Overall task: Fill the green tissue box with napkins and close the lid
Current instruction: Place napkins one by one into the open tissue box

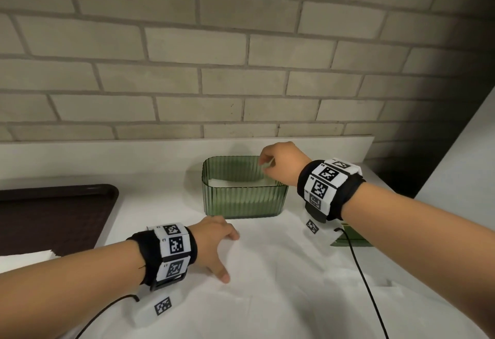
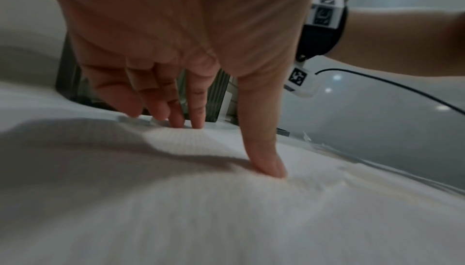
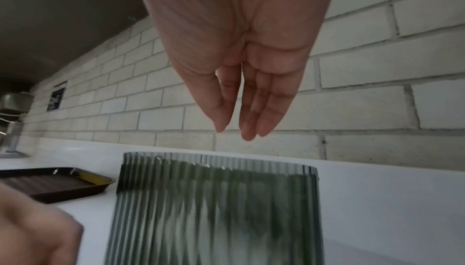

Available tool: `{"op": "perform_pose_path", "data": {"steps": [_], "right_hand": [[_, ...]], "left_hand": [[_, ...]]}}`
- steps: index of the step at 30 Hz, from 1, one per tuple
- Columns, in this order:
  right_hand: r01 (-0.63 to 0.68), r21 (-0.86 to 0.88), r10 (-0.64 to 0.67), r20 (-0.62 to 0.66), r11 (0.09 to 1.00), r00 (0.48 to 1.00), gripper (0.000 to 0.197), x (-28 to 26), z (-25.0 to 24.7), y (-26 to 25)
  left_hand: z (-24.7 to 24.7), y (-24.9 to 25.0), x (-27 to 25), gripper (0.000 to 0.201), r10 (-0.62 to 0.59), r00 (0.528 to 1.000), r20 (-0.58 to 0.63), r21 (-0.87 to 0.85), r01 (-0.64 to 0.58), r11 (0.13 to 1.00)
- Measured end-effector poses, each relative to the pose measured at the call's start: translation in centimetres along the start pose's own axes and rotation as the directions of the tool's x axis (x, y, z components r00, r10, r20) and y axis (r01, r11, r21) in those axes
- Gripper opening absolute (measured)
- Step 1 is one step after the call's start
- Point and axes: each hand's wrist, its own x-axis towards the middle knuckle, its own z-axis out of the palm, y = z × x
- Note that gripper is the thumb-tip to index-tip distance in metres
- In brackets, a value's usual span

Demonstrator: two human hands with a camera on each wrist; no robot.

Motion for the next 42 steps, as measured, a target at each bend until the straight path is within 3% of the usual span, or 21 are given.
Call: {"op": "perform_pose_path", "data": {"steps": [3, 5, 7, 9, 12, 15, 21, 23, 27, 35, 42], "right_hand": [[0.019, 0.187, -0.004, -0.079, 0.982, 0.997, 0.018, -1.2, -0.5, -0.6], [-0.004, 0.269, -0.007, 0.040, 0.963, 0.999, 0.012, -2.3, -0.7, -0.8], [-0.032, 0.294, -0.041, 0.239, 0.955, 0.970, 0.014, -3.7, -0.4, -0.8], [-0.026, 0.249, -0.082, 0.416, 0.968, 0.906, 0.022, -5.0, 0.3, -0.5], [0.034, 0.071, -0.068, 0.564, 0.997, 0.823, 0.035, -6.7, 1.5, 0.4], [0.010, 0.005, -0.011, 0.623, 1.000, 0.782, 0.031, -8.1, 2.4, 1.3], [-0.056, 0.126, -0.048, 0.697, 0.990, 0.716, 0.033, -10.3, 4.4, 2.1], [-0.016, 0.158, -0.095, 0.668, 0.987, 0.738, 0.033, -11.1, 5.0, 1.7], [0.054, 0.231, -0.176, 0.549, 0.972, 0.817, 0.034, -12.4, 5.9, 0.6], [0.125, 0.262, -0.259, 0.579, 0.957, 0.773, 0.049, -13.7, 6.9, -2.4], [0.112, 0.343, -0.278, 0.488, 0.933, 0.827, 0.025, -13.3, 6.9, -3.1]], "left_hand": [[-0.7, 0.2, 0.8, 0.078, -0.027, 0.999, 0.036, 0.004, 0.027, 1.000], [-0.9, 0.3, 1.2, 0.068, -0.044, 0.998, 0.033, 0.001, 0.044, 0.999], [-0.8, 0.4, 1.5, 0.061, -0.051, 0.998, 0.028, 0.011, 0.050, 0.999], [-0.6, 0.5, 1.7, 0.056, -0.050, 0.998, 0.028, 0.025, 0.049, 0.998], [-0.5, 0.9, 1.7, 0.050, -0.037, 0.999, 0.020, 0.043, 0.036, 0.998], [-0.9, 1.5, 1.2, 0.041, -0.019, 0.998, -0.052, 0.082, 0.023, 0.996], [-3.9, 1.3, -0.3, 0.022, 0.050, 0.989, -0.136, -0.039, -0.056, 0.998], [-5.3, 1.1, -0.9, 0.013, 0.069, 0.984, -0.167, -0.053, -0.079, 0.995], [-8.3, 0.8, -2.2, 0.015, 0.047, 0.967, -0.252, -0.074, -0.067, 0.995], [-12.9, -0.3, -2.4, 0.029, -0.075, 0.884, -0.462, -0.102, 0.031, 0.994], [-15.5, -1.0, 1.8, 0.033, -0.154, 0.896, -0.417, -0.087, 0.130, 0.988]]}}
